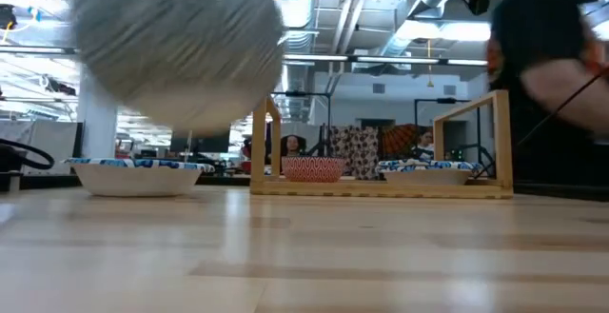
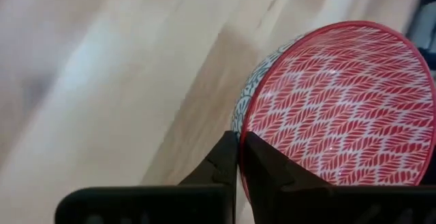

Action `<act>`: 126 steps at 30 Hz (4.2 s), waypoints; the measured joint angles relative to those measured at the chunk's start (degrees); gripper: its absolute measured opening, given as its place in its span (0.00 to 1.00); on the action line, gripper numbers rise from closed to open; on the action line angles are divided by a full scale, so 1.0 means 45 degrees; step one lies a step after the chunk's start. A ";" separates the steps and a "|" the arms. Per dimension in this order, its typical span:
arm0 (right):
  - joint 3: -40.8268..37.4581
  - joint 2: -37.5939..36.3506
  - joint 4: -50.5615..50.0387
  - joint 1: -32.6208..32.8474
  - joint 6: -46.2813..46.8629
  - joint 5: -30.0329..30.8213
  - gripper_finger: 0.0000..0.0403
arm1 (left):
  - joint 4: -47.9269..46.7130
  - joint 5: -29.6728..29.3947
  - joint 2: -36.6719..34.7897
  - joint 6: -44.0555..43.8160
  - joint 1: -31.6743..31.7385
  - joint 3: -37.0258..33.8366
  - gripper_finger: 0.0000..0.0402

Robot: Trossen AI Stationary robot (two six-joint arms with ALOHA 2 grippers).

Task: Place and stack bowls onto a shelf
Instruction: Stack the red small bowl into the dark blue small bowl on the shelf

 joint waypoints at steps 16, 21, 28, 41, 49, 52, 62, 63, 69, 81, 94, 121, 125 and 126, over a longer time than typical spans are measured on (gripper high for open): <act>0.0009 0.0000 0.0342 -0.0806 -0.0015 0.0060 0.11 | -0.2286 -0.1263 -0.0015 0.6141 0.6590 0.5975 0.00; 0.0005 0.0000 0.0342 -0.1012 -0.0002 0.0055 0.11 | -0.2200 -0.1219 -0.0003 0.6776 0.8586 0.6369 0.00; 0.0006 0.0000 0.0366 -0.1272 0.0005 0.0045 0.11 | -0.4606 -0.0567 0.2250 0.8114 1.0098 0.9430 0.00; 0.0008 0.0007 0.0259 -0.1324 0.0005 0.0007 0.11 | -0.7493 -0.1121 0.7394 1.0610 1.0858 1.4340 0.00; 0.0007 0.0015 0.0259 -0.1324 0.0005 0.0002 0.11 | -0.7558 -0.1333 0.8994 1.1307 1.0982 1.4416 0.00; 0.0008 0.0019 0.0257 -0.1320 0.0007 0.0002 0.11 | -0.7549 -0.1533 0.9298 1.1568 1.0965 1.4416 0.00; 0.0005 0.0019 0.0249 -0.1324 0.0005 -0.0003 0.11 | -0.8311 -0.2109 0.9389 1.2603 1.0979 1.4382 0.00; 0.0005 0.0019 0.0249 -0.1324 0.0005 0.0002 0.11 | -0.8415 -0.2077 0.9389 1.2697 1.0986 1.4377 0.00; 0.0005 0.0019 0.0203 -0.1324 0.0005 0.0002 0.11 | -0.8279 -0.1417 0.9389 1.2374 1.0981 1.4328 0.00; 0.0005 0.0019 0.0177 -0.1324 0.0010 0.0001 0.11 | -0.8355 -0.0800 0.9389 1.1556 1.1035 1.4324 0.00; 0.0005 0.0019 0.0173 -0.1323 0.0010 -0.0003 0.11 | -0.8279 -0.0960 0.9364 1.1331 1.1005 1.4324 0.11; 0.0005 0.0024 0.0147 -0.1321 0.0005 -0.0003 0.11 | -0.7125 -0.0395 0.9350 0.9096 1.1292 1.4661 0.03; 0.0005 0.0024 0.0143 -0.1321 0.0003 -0.0005 0.11 | -0.6495 -0.0572 0.9345 0.8317 1.1211 1.4302 0.00; 0.0005 0.0024 0.0143 -0.1321 0.0000 -0.0003 0.11 | -0.6409 -0.0792 0.9344 0.8234 1.1149 1.4299 0.00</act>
